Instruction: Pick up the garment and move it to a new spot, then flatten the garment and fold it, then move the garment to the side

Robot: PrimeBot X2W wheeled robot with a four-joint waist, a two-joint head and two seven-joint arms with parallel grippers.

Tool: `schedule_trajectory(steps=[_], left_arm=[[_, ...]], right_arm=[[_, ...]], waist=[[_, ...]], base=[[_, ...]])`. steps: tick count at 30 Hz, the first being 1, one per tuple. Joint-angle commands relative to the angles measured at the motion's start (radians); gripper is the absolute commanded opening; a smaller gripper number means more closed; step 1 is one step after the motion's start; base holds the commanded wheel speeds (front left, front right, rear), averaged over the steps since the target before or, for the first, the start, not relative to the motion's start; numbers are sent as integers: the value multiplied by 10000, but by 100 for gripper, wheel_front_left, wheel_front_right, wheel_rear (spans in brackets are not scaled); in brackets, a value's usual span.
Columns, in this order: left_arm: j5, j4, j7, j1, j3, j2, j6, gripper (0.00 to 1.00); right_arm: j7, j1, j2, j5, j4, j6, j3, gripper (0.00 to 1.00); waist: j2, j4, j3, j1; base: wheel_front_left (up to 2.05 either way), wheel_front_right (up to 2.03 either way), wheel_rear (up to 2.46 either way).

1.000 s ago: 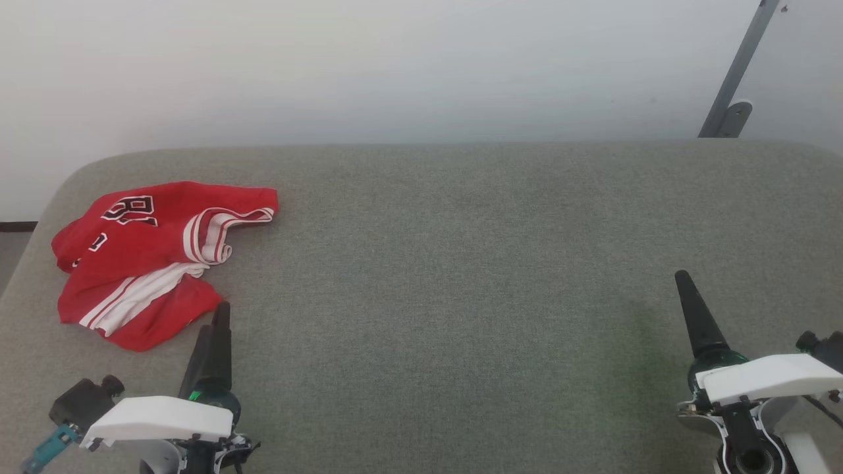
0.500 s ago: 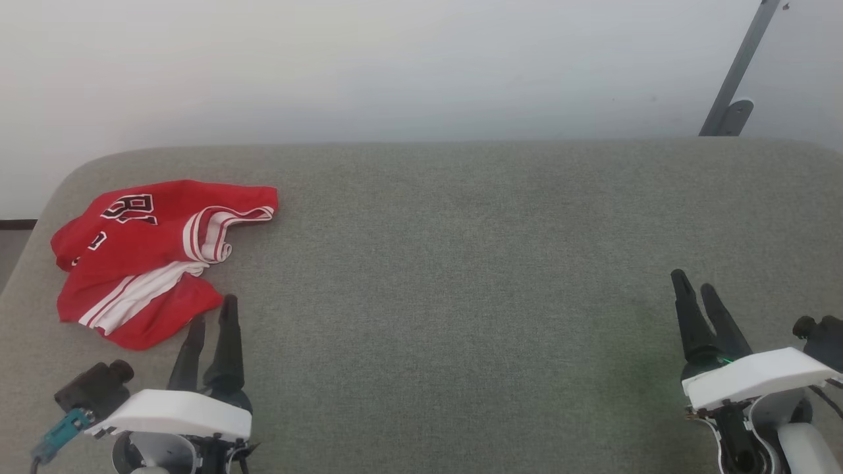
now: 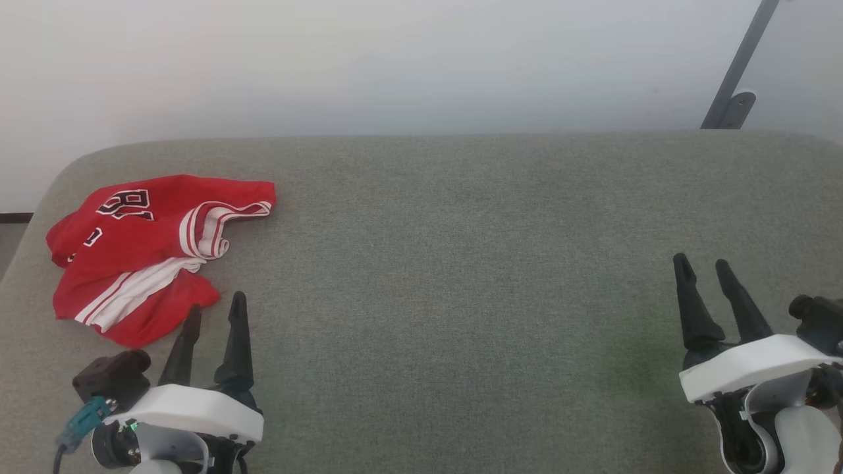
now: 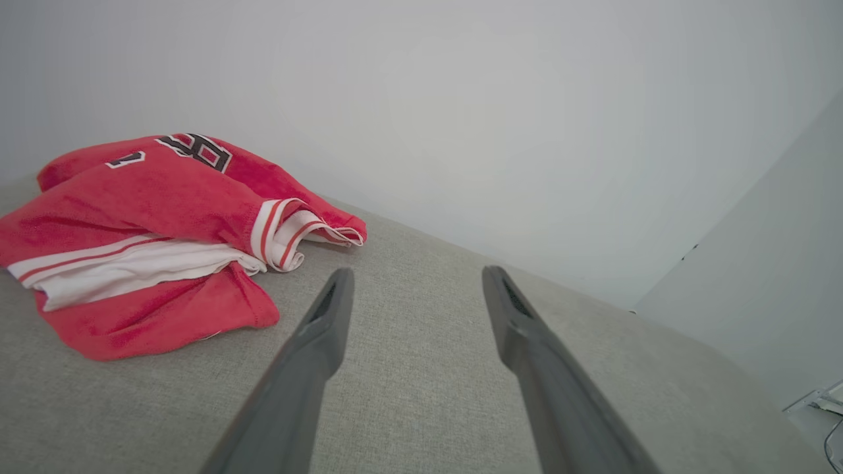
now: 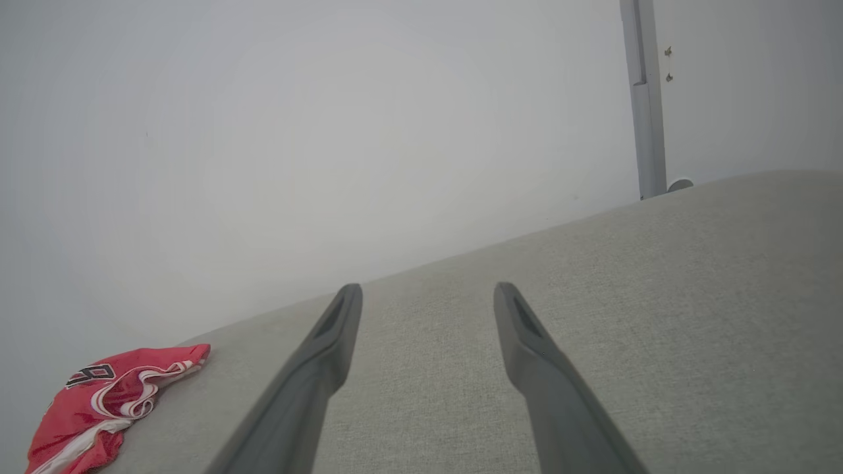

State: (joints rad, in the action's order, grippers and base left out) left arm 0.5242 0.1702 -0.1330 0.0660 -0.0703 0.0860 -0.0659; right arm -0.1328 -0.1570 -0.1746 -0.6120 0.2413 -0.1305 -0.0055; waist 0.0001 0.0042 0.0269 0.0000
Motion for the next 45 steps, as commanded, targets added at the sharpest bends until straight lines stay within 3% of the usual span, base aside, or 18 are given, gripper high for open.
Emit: schedule_trajectory(steps=[1,18,45], left_arm=[[-299,-107,-82,83,29,59,43,100],[-2001,-489,-534,-129,437,500,457,100],[-3592,-109,-1089,-282,125,188,180,100]], right_arm=[[-80,-243,-44,307,-97,-2,-43,100],[-544,-381,302,3153,135,-3,-639,100],[-1096,-330,294,4321,298,-2,-538,100]], waist=[[-1,-3,5,0],[-1,-10,46,0],[-1,-35,-48,0]], base=[[0,0,0],[0,0,0],[0,0,0]])
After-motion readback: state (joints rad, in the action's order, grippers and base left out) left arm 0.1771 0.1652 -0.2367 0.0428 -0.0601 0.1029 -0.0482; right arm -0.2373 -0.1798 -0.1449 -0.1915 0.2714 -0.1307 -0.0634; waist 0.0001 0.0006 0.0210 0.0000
